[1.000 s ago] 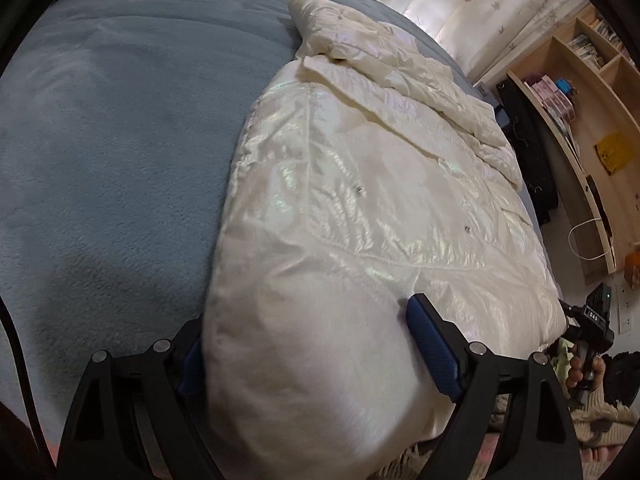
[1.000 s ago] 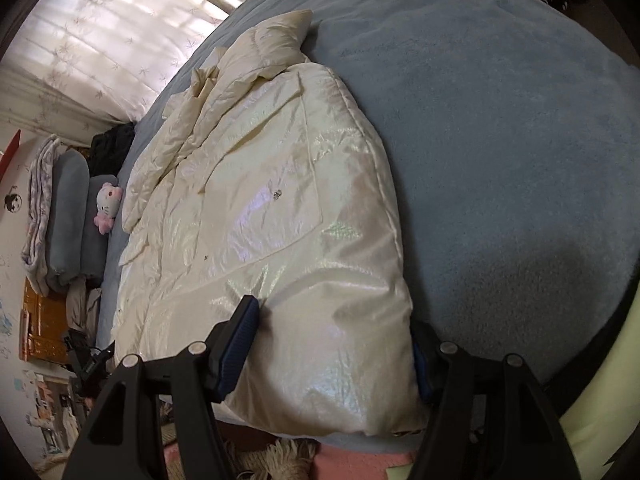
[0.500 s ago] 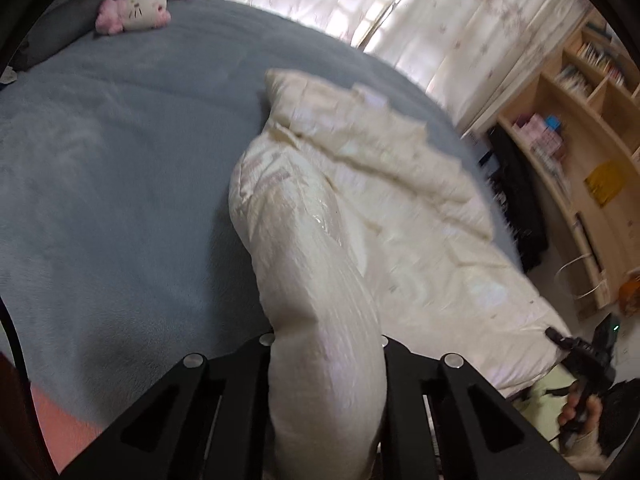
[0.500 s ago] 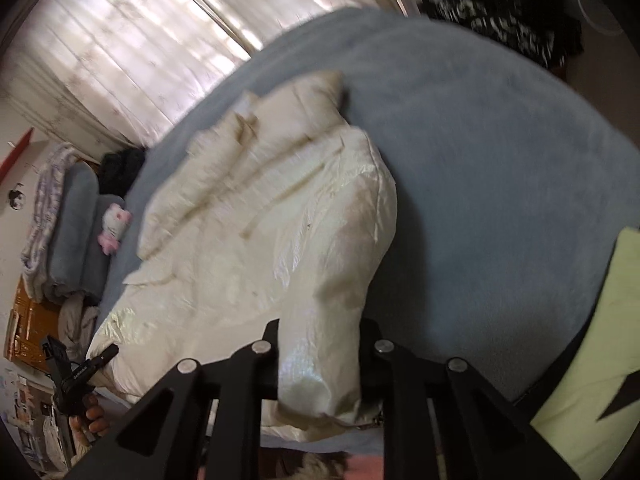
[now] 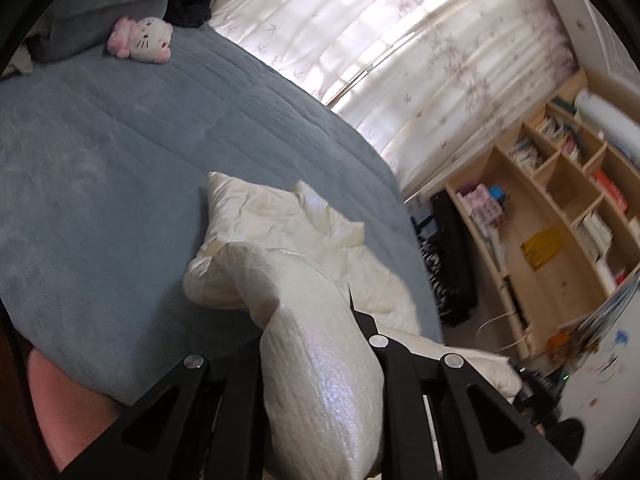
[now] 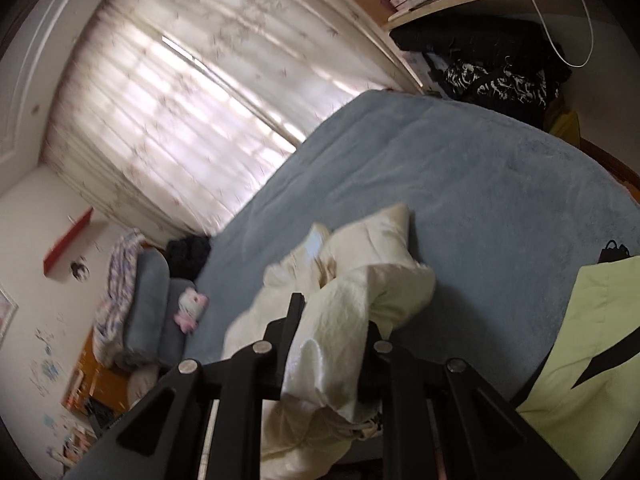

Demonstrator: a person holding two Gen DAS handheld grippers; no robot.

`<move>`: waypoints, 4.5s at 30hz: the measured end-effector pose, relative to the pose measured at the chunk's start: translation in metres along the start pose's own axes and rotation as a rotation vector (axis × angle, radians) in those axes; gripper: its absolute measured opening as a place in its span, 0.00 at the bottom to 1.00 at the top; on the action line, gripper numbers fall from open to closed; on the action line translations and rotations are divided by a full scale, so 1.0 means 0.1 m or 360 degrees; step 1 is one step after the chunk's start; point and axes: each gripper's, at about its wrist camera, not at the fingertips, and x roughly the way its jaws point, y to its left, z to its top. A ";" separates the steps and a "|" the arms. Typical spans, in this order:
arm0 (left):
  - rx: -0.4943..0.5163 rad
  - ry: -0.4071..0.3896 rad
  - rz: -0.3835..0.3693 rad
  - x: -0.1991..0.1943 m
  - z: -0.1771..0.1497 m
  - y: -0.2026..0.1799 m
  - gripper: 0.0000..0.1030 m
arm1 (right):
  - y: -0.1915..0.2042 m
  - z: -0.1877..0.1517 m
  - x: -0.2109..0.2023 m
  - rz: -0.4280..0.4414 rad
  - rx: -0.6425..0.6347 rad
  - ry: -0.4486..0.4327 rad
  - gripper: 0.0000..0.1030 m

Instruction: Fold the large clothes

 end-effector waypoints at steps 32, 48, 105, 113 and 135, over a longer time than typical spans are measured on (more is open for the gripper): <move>-0.0410 0.0079 0.0080 2.48 1.69 0.50 0.87 | -0.09 1.27 2.57 -0.0134 0.0230 0.0186 0.71; 0.0277 0.0338 0.0383 3.09 1.44 0.54 0.87 | -0.49 1.14 3.20 -0.0449 -0.0289 0.0416 0.78; 0.0367 -0.0069 0.1321 4.20 1.08 0.71 0.21 | -0.79 0.78 4.18 -0.0615 -0.0332 0.0132 0.30; 0.0321 -0.0073 0.1268 4.19 1.12 0.83 0.24 | -0.83 0.80 4.20 -0.0597 -0.0303 0.0138 0.32; 0.0651 -0.0191 0.0941 3.48 1.24 -0.56 0.53 | 0.52 0.91 3.53 -0.0603 -0.0514 0.0048 0.51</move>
